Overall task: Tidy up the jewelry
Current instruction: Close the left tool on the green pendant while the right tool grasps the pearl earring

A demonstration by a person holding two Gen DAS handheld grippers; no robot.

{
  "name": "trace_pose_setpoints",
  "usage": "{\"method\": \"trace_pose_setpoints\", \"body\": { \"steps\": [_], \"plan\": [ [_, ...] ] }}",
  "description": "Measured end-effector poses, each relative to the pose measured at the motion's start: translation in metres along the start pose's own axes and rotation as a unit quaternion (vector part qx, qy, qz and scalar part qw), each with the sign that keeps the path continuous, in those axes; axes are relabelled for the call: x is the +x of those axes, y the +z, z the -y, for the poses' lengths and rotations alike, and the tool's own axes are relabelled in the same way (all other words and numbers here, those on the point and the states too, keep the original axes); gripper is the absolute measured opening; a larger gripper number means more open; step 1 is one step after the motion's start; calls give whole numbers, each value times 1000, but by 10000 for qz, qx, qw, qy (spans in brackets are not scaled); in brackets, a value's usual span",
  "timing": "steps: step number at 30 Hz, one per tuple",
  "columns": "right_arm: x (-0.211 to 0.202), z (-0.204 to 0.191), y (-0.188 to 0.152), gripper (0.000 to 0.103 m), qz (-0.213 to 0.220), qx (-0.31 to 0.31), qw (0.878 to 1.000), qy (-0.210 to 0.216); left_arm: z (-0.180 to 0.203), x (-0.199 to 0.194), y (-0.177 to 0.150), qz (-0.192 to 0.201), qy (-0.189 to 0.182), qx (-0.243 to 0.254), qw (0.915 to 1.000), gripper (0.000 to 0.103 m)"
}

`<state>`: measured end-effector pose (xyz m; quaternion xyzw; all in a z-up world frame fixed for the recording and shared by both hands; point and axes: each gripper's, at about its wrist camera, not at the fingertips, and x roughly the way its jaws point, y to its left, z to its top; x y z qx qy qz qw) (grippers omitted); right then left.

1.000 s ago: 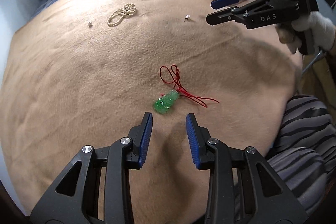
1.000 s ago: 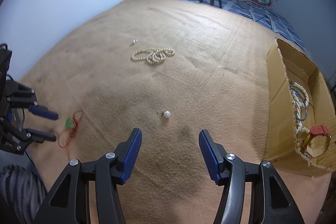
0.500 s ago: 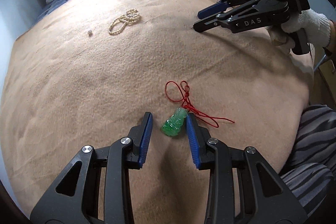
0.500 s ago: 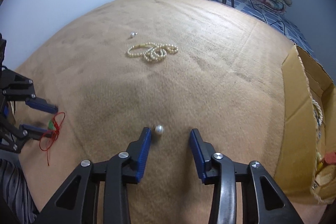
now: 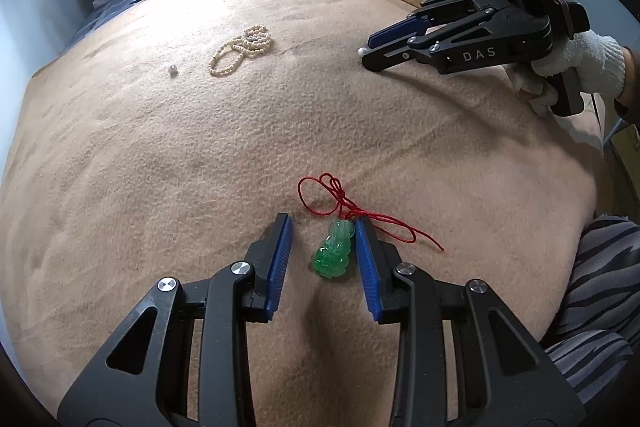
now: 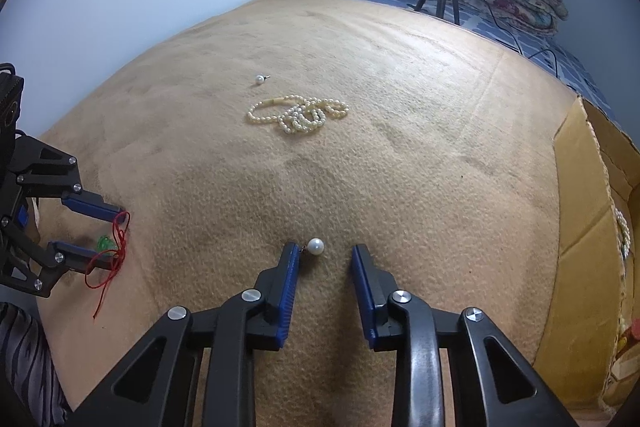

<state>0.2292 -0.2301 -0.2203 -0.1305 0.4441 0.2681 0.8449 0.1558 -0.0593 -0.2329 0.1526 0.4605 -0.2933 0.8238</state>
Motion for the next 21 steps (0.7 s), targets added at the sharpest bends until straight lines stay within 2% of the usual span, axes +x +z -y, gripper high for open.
{"method": "trace_pose_setpoints", "body": {
  "steps": [4,12,21],
  "plan": [
    [2,-1,3,27,24,-33,10000,3,-1,0,0,41,6,-82,10000,33],
    [3,0,9,27,65,364,9990,248,0,-1,-2,76,24,-97,9999,33],
    [8,-8,12,24,54,337,9994,98,-1,-1,-3,125,36,-85,9999,30]
  ]
}}
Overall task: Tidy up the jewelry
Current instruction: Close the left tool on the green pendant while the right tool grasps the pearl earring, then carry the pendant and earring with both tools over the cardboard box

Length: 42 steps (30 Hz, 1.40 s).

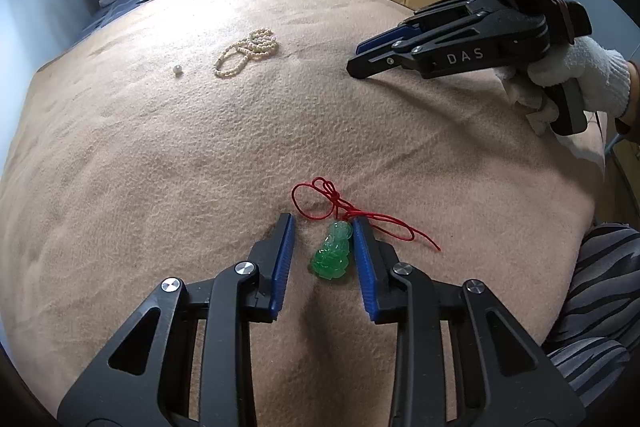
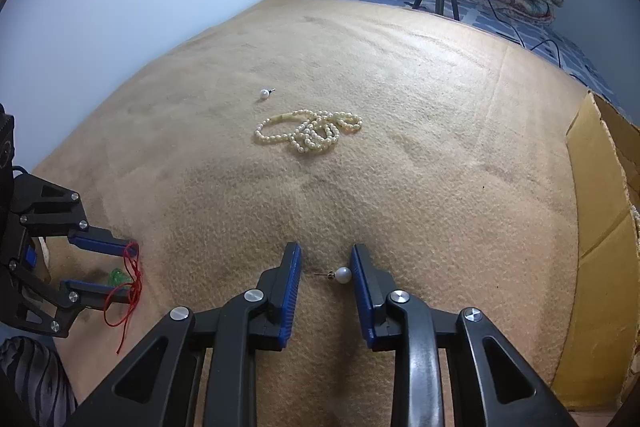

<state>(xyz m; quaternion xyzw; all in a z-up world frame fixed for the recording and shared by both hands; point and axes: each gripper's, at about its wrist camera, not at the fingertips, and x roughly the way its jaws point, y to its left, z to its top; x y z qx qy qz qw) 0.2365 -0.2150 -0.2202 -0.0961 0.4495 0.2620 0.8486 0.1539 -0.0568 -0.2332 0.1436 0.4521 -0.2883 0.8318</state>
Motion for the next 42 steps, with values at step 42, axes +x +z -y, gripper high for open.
{"method": "trace_pose_setpoints", "body": {
  "steps": [42],
  "plan": [
    [-69,21,-18,6,661,632,9958,-66,-20,-47,3,572,-12,-740,9956,12]
  ]
}}
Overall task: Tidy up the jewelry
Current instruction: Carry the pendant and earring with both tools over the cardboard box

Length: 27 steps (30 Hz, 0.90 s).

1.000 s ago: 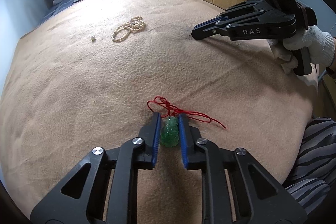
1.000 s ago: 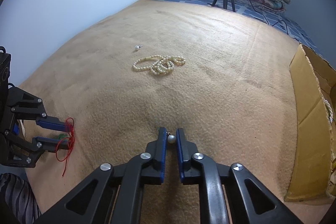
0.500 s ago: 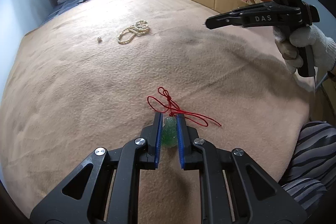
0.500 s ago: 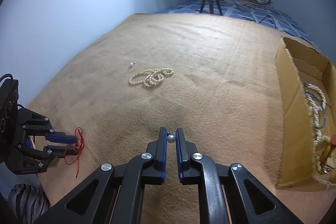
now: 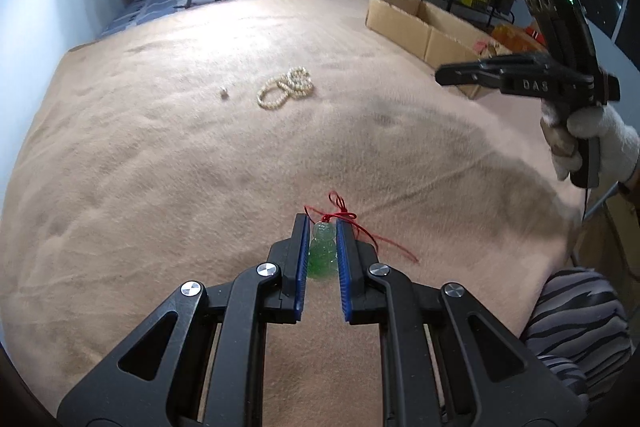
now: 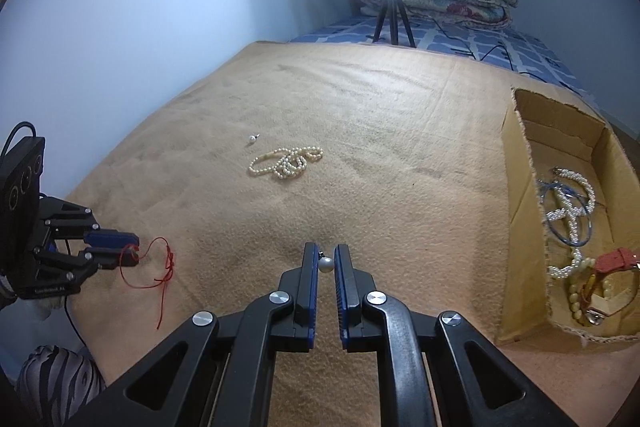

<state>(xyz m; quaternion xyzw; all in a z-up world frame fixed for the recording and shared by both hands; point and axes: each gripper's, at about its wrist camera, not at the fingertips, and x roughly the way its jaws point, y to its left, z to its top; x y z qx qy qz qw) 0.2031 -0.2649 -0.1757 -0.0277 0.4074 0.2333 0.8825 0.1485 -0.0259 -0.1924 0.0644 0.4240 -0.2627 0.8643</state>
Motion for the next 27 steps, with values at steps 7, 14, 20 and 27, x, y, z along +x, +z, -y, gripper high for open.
{"method": "trace_pose_setpoints", "body": {
  "steps": [7,14,20,27],
  "plan": [
    [-27,6,1,6,205,64,9998,-15,0,-23,25,295,22,73,9995,12],
    [-57,15,5,6,414,134,9990,-100,5,-46,61,645,-78,132,9978,12],
    [-86,28,3,6,602,214,9977,-219,21,-56,97,924,-122,383,9949,12],
    [-119,53,-1,6,781,407,9952,-438,46,-56,143,1226,-311,631,9900,12]
  ]
}}
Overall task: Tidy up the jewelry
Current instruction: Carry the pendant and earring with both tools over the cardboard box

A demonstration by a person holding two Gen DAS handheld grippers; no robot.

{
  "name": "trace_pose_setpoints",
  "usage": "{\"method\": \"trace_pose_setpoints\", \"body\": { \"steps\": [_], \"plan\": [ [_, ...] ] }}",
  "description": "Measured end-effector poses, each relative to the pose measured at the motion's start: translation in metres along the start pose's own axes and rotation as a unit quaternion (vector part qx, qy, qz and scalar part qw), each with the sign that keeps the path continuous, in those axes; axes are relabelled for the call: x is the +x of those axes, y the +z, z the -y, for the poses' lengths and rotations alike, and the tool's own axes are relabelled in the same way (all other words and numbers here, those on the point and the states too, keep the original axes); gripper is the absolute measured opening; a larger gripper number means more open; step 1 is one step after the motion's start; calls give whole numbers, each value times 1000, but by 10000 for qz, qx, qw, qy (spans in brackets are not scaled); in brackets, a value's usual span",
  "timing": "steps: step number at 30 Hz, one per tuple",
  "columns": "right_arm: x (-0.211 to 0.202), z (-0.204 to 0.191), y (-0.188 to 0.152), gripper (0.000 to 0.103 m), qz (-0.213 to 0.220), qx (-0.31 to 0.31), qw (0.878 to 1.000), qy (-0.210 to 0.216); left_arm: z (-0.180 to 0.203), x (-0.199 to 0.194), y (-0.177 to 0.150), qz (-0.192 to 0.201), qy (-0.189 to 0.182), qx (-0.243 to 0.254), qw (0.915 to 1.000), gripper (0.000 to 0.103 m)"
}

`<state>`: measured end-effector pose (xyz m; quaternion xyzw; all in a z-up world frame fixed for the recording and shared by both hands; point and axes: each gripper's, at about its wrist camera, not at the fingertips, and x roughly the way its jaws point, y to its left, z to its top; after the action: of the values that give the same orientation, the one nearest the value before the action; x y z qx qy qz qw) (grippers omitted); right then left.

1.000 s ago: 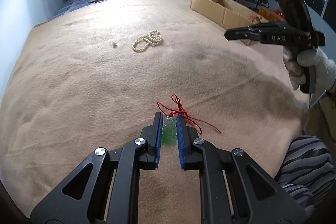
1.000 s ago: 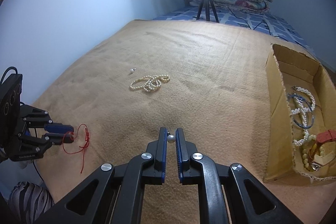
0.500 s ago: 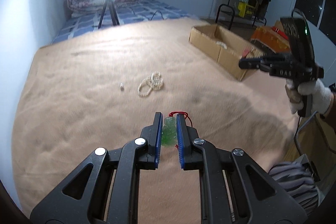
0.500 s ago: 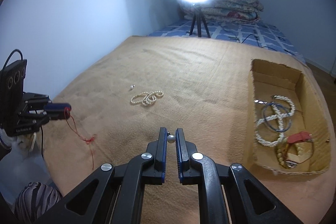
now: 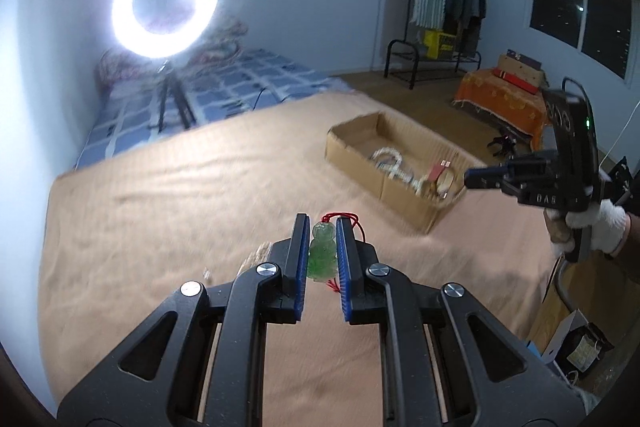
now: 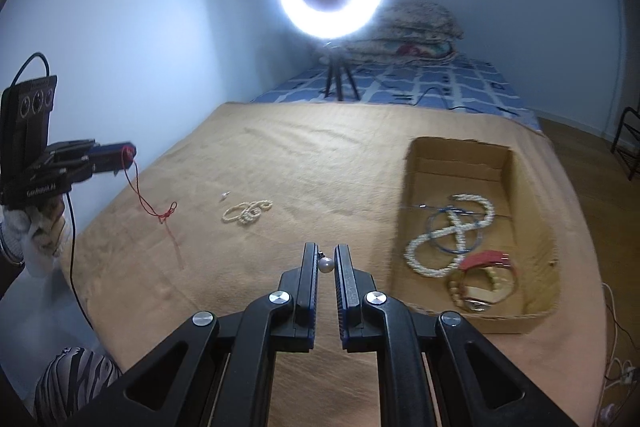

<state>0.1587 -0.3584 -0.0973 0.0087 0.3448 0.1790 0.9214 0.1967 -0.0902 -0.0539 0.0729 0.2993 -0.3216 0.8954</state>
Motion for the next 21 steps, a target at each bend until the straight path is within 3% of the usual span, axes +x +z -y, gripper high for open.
{"method": "trace_pose_setpoints", "body": {
  "steps": [10,21],
  "plan": [
    [-29,44,0,6,163,241,9988,-392,29,37,63,383,-272,159,9988,12],
    [-26,79,-1,6,150,459,9970,-604,60,111,117,393,-556,206,9975,12]
  ]
}}
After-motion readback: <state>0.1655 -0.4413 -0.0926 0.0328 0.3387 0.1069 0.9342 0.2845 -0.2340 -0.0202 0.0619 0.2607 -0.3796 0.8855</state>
